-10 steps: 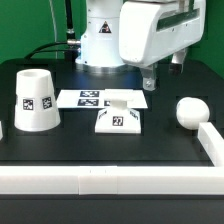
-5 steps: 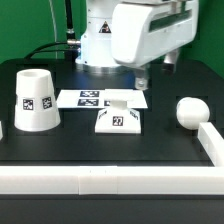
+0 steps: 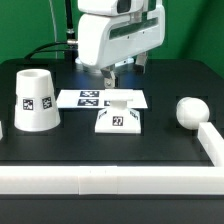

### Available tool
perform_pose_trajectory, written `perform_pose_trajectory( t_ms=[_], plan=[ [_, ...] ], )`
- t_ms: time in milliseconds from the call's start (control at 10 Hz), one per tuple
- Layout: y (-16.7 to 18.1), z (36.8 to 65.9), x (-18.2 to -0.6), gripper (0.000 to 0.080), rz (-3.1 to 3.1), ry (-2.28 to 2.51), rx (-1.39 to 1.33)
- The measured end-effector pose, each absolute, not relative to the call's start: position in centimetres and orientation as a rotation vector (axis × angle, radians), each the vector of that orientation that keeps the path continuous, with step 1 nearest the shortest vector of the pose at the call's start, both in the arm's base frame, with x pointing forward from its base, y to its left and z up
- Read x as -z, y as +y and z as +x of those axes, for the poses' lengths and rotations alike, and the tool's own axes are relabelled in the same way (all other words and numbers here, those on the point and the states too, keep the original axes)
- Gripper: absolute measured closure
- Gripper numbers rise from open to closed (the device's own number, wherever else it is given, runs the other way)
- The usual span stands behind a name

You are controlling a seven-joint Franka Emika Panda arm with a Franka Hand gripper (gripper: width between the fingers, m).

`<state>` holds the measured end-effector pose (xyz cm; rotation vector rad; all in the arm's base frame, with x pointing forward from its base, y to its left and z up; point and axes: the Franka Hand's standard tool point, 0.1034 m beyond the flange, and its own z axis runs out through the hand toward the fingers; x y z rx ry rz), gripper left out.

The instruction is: Assemble lamp

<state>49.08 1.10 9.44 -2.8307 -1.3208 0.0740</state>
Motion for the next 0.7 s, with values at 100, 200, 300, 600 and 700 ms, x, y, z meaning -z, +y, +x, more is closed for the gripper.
perform_pose_trajectory(
  t_ms=[100,200,300,600,700],
  plan=[
    [1.1,49.1,-9.4,0.01,-2.831,-1.319,-0.075],
    [1.2,49.0,-9.4,0.01,-2.877,-1.212,-0.075],
    [1.2,49.0,-9.4,0.01,-2.908,-1.131,-0.075],
    [0.1,47.0,-8.4,0.01,-3.016,-0.693,-0.096],
    [-0.3,46.4,-8.0,0.01,-3.042,-0.539,-0.115]
  ],
)
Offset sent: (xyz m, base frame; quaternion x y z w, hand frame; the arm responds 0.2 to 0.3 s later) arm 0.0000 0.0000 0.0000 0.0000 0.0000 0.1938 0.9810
